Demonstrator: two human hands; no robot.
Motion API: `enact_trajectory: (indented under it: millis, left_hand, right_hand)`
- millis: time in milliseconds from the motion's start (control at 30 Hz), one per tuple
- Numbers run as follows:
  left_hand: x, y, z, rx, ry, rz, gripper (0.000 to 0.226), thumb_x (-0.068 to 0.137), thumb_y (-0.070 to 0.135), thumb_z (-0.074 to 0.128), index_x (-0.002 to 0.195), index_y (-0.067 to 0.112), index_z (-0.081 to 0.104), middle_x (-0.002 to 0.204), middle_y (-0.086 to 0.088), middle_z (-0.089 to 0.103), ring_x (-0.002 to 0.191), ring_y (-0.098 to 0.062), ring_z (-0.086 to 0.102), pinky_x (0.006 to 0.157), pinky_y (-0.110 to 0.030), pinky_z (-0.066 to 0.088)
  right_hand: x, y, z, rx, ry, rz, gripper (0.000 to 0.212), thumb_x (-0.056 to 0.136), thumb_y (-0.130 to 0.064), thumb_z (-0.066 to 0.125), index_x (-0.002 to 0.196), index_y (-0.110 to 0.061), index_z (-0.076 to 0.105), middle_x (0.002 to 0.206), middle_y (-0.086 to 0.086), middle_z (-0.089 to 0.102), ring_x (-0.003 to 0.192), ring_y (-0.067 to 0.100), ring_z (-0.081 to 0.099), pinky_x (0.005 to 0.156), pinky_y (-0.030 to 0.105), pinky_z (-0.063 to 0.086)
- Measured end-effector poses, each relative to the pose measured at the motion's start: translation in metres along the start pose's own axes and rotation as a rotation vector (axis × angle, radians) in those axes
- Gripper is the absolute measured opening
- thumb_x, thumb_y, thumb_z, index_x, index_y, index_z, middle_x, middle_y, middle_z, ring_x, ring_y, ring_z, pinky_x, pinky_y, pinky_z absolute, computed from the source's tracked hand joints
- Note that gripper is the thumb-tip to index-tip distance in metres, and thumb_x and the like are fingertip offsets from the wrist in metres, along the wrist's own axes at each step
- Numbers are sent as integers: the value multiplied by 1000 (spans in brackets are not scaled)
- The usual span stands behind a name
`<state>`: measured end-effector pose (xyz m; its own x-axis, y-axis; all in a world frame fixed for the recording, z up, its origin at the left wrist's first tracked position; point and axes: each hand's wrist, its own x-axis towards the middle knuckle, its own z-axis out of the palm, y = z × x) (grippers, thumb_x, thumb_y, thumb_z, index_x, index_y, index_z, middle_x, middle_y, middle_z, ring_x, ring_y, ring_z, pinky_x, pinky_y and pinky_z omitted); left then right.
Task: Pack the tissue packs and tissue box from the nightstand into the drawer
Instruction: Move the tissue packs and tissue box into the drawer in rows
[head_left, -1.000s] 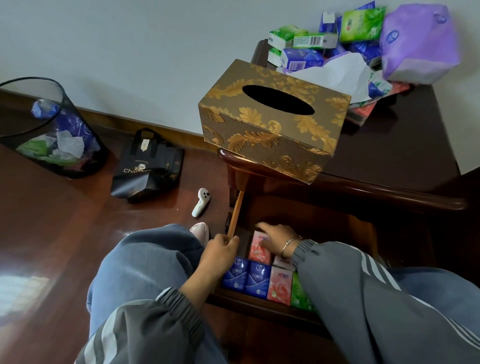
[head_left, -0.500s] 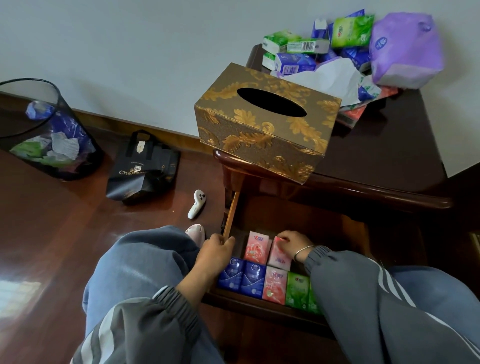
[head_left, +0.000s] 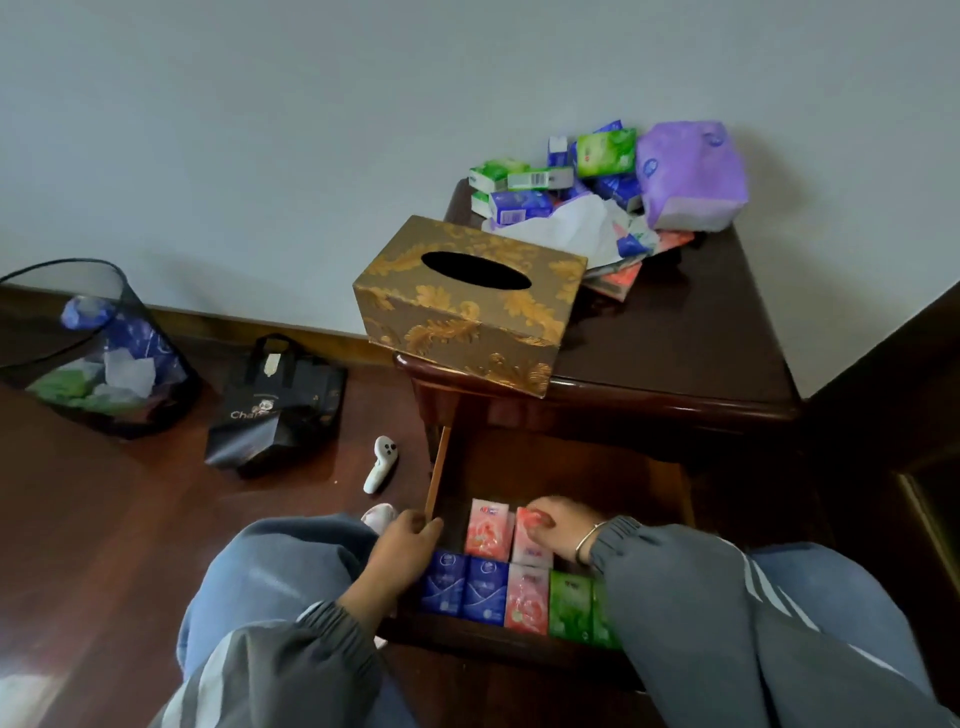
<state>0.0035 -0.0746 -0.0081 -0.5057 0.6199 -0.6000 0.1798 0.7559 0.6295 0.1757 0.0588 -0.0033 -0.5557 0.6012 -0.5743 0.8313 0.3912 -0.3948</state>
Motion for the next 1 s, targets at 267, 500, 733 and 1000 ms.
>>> enact_trajectory:
  millis: [267,500,733,1000]
  left_hand:
    - [-31,22,-12,-166,137,114,13,91,22,61,81,15,66,64,7,72,64,-2,66,62,-21,53]
    - [-88,111,-64,-10,-115,429,23,94,28,58,116,33,62,110,10,67,89,4,61,72,-12,45]
    - [-109,211,-107,-46,13,796,18,93,22,60,107,29,68,100,9,74,95,-3,67,87,-23,49]
    - [-17,307,-108,233,260,832,26,93,20,56,118,17,60,116,1,63,100,-14,61,74,-20,52]
  right_hand:
    - [-111,7,-88,189,350,-432,28,89,-21,59,118,-22,63,119,-11,62,112,-3,54,98,11,39]
    - [-92,63,-179,81,893,-238,35,88,-19,61,121,-10,58,123,6,59,119,22,52,101,26,35]
    - [-10,78,-216,-24,730,45,64,91,-46,50,142,-10,35,152,13,30,143,29,22,116,41,22]
    - [24,84,-205,-179,662,167,67,91,-63,19,149,-31,12,160,-4,6,147,18,1,117,47,5]
